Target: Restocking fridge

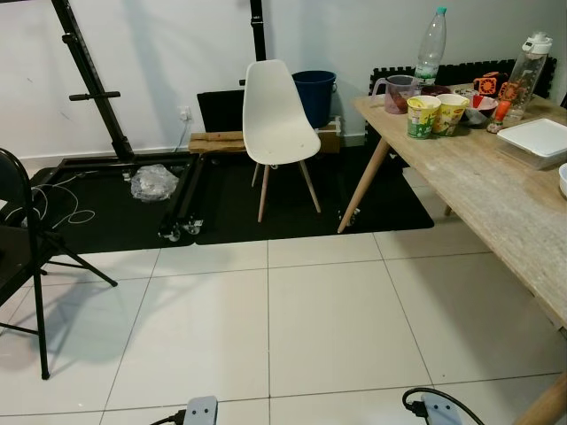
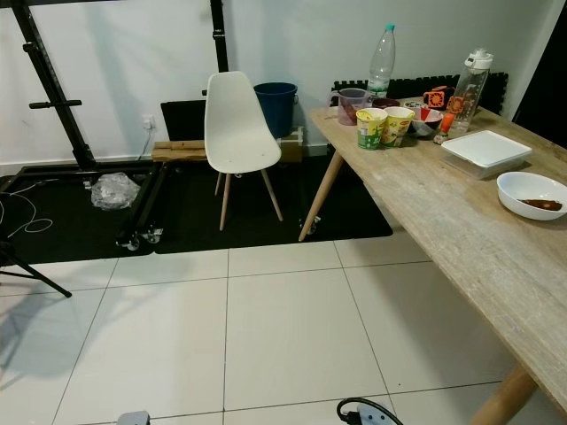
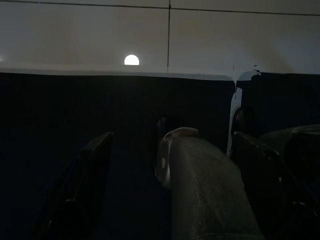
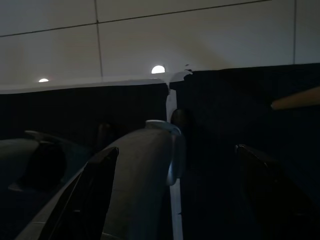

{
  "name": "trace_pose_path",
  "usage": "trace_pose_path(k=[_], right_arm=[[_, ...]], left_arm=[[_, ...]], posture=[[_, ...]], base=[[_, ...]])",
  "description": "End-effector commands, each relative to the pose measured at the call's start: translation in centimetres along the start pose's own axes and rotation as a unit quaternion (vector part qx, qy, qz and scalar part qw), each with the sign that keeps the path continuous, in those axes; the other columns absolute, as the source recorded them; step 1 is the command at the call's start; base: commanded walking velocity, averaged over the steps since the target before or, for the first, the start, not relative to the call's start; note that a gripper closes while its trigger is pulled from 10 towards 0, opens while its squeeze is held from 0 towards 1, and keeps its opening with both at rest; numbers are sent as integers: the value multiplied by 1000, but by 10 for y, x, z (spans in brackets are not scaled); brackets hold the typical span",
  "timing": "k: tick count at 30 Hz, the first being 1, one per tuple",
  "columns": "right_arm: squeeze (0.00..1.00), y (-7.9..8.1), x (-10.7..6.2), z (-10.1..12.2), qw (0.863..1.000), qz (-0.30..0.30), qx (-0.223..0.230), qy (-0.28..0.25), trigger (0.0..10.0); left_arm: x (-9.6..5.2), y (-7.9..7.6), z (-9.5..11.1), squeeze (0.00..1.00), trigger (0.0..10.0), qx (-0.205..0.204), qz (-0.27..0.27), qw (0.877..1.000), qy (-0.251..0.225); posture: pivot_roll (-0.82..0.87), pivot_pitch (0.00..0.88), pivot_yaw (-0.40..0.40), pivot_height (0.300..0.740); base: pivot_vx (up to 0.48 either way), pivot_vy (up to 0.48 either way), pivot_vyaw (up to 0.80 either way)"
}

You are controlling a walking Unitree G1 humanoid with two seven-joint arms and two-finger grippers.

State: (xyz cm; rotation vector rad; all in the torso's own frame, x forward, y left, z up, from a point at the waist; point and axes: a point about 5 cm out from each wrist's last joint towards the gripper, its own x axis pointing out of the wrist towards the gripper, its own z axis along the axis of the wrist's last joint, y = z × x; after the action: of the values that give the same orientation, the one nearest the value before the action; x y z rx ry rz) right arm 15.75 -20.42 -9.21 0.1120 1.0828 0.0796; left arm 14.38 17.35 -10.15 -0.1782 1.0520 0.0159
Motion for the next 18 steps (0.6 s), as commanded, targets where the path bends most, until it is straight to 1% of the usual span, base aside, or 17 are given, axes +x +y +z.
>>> trace_pose_path(k=[1, 2, 4, 18], right_arm=[[0, 3, 0, -3, 1000, 6, 8, 4, 10000], [0, 5, 1, -3, 1000, 17, 20, 1, 10000], [0, 6, 1, -3, 999, 22, 25, 0, 10000], [0, 6, 1, -3, 999, 26, 30, -2, 10000]], left_arm=[[0, -3, 0, 0, 10000, -5, 0, 1000, -3], [0, -3, 0, 0, 10000, -6, -1, 1000, -3], [0, -3, 0, 0, 10000, -6, -1, 1000, -3], [0, -1, -3, 0, 10000, -1, 1, 1000, 1]], posture=[[-55, 0, 16, 740], [-57, 0, 18, 740], [-57, 0, 18, 740], [-57, 0, 22, 740]], base=[[0, 0, 0], [0, 0, 0], [0, 0, 0], [0, 0, 0]])
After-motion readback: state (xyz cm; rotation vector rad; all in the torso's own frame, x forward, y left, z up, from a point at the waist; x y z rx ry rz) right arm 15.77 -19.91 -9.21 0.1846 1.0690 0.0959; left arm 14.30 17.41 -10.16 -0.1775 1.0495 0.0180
